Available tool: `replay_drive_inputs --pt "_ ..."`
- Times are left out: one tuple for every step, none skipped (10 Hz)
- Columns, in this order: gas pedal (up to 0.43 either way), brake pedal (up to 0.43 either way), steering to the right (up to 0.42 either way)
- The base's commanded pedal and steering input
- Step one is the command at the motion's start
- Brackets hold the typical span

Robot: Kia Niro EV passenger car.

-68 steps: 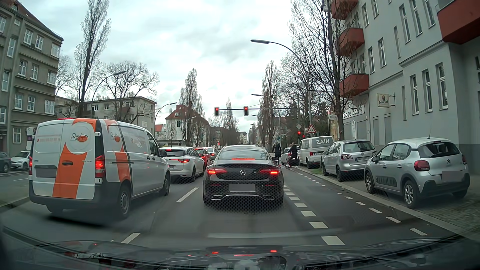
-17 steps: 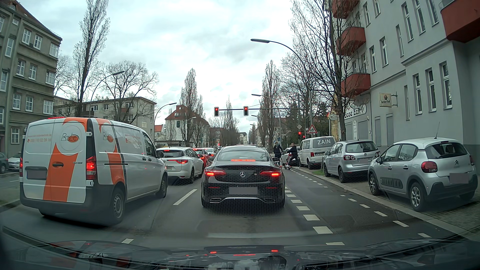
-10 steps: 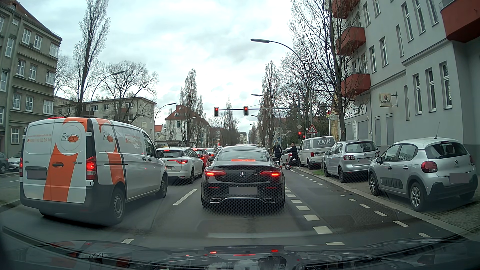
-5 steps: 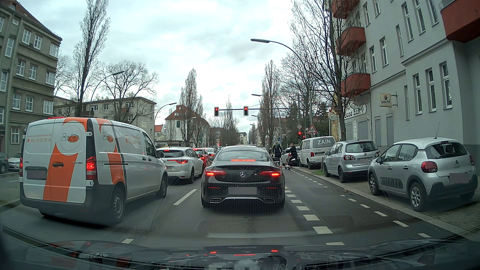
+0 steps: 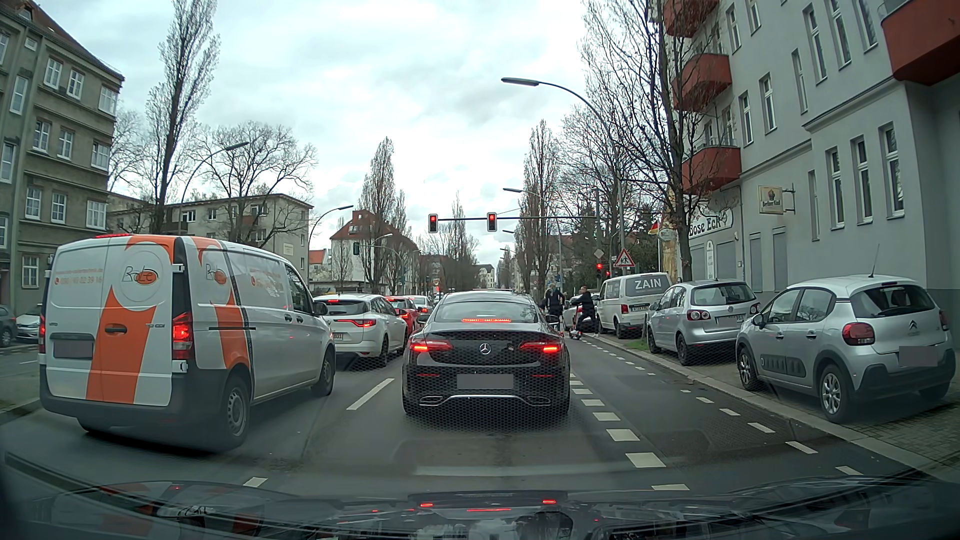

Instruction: Follow the waypoints while adhering to traffic rules and regulations

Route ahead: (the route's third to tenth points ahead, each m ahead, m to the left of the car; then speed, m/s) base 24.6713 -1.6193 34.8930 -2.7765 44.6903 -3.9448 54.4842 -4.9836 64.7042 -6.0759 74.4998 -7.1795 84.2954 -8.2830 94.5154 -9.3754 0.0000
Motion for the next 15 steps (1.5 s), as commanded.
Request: replay_drive_inputs --pt "0.0 0.427 -0.003" --pt "0.0 0.427 -0.003" --pt "0.0 0.433 -0.003" --pt "0.0 0.427 -0.003" --pt "0.0 0.433 -0.003" --pt "0.0 0.433 -0.003" --pt "0.0 0.433 -0.003" --pt "0.0 0.433 -0.003" --pt "0.0 0.427 -0.003" --pt "0.0 0.433 -0.003" --pt "0.0 0.433 -0.003" --pt "0.0 0.433 -0.003" --pt "0.0 0.433 -0.003" --pt "0.0 0.433 -0.003" --pt "0.0 0.433 -0.003"
